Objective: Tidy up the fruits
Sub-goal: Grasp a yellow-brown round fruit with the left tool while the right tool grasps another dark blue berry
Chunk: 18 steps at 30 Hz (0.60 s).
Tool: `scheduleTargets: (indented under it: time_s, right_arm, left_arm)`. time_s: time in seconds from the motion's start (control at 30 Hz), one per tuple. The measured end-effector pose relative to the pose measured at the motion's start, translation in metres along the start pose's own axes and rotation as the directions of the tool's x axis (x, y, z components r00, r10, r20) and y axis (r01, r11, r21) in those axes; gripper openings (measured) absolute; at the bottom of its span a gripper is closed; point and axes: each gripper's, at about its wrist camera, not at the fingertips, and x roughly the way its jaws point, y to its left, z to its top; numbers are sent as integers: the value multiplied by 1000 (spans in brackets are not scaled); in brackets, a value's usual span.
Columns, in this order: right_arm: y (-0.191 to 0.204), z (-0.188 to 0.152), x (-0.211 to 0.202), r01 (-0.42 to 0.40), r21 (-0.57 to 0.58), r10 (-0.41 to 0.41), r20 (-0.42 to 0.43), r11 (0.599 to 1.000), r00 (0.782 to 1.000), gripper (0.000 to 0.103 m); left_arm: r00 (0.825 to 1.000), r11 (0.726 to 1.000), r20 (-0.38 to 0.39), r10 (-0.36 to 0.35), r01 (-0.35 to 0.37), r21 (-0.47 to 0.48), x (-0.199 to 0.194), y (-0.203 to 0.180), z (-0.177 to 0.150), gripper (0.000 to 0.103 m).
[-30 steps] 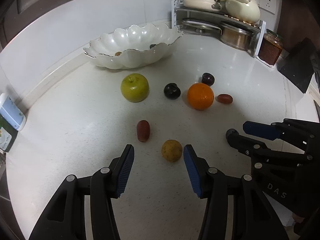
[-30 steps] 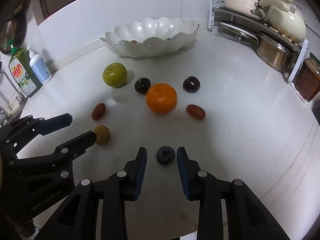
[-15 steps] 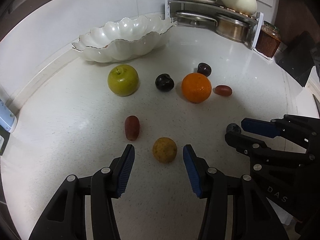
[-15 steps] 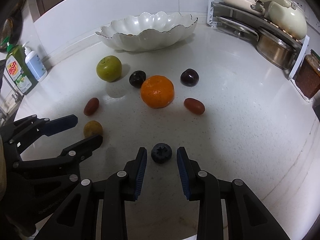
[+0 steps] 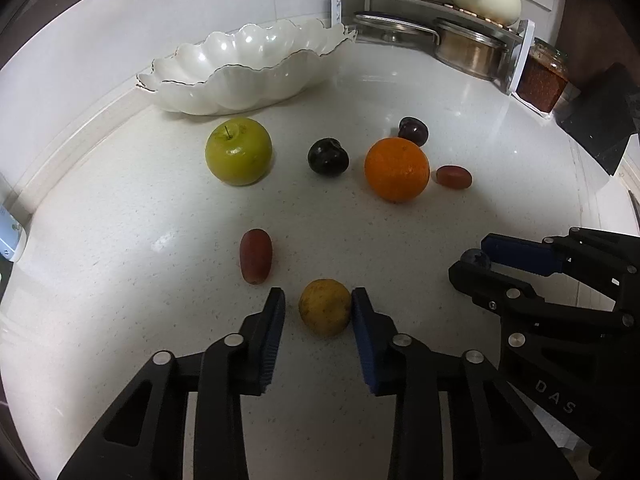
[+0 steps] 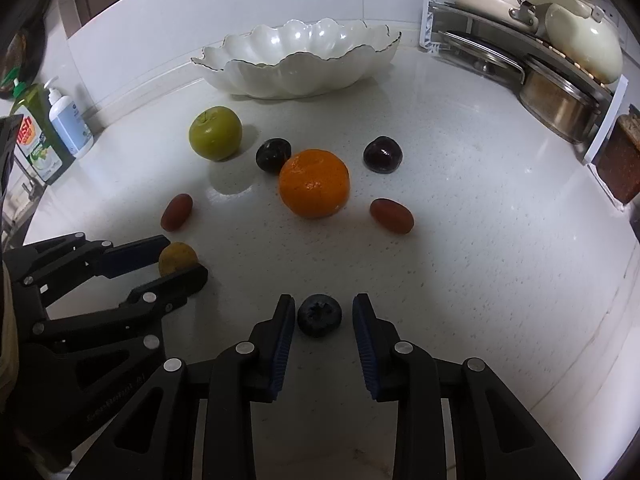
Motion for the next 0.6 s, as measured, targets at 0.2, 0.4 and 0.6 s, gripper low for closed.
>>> scheduleTargets:
  time_s: [0.2,0.4,0.6]
  right_arm:
    - [4,-1,-1,-5,-23,5,10,1000,1000,24]
    - [3,-2,-5,0,-34,1,27,999,1000,24]
    - [1,0,-11,-4,-37,5,37,999,999,24]
  left_arm:
    - [1000,1000,-3,0,0,-1,0,-2,1,27]
    - [1000,1000,-2,5,-5,-13,-2,-2,-1,27]
    - [1000,999,15,13,-13,-30,-11,-2,-1,27]
